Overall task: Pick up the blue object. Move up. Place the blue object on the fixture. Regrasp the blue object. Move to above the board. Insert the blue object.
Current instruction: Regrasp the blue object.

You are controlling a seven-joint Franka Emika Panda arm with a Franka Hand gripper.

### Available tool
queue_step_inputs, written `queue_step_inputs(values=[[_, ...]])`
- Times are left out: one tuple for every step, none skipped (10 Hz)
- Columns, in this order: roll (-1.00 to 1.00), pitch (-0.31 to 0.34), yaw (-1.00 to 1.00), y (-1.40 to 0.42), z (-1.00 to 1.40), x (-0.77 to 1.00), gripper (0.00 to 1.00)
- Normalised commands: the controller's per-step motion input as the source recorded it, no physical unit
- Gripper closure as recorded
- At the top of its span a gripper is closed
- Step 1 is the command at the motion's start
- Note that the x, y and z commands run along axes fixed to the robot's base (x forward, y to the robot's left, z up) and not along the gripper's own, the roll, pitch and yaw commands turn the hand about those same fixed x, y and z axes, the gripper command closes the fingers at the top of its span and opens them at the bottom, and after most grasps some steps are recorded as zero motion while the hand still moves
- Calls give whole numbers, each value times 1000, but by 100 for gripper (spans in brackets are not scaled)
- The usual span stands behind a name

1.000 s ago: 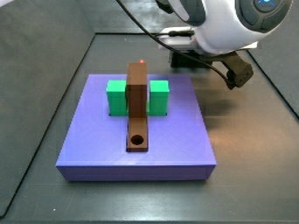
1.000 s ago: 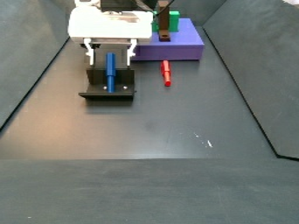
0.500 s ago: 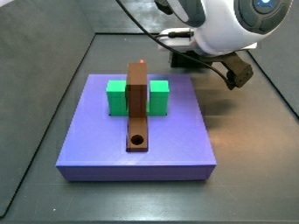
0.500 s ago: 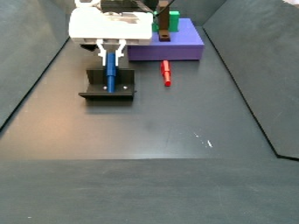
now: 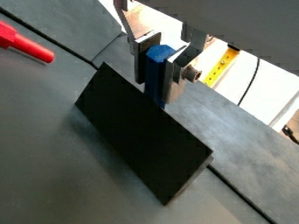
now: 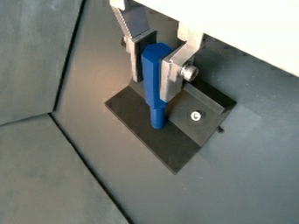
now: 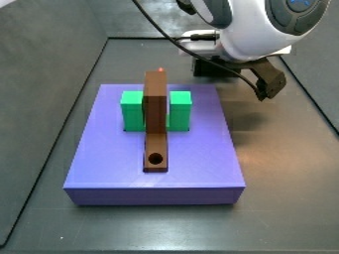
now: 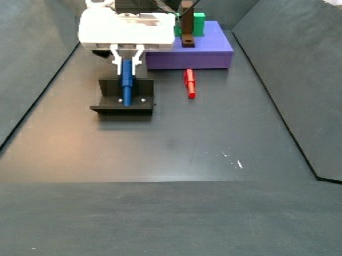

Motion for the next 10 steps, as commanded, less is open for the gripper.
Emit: queue_step_inputs(values=[[0, 0, 0, 0, 0, 0, 100], [0, 0, 0, 0, 0, 0, 100], [0, 0, 0, 0, 0, 0, 100], [0, 0, 0, 0, 0, 0, 100], [0, 0, 0, 0, 0, 0, 100], [0, 0, 0, 0, 0, 0, 100], [0, 0, 0, 0, 0, 0, 100], [0, 0, 0, 0, 0, 0, 100], [0, 0, 0, 0, 0, 0, 100], [0, 0, 0, 0, 0, 0, 100]])
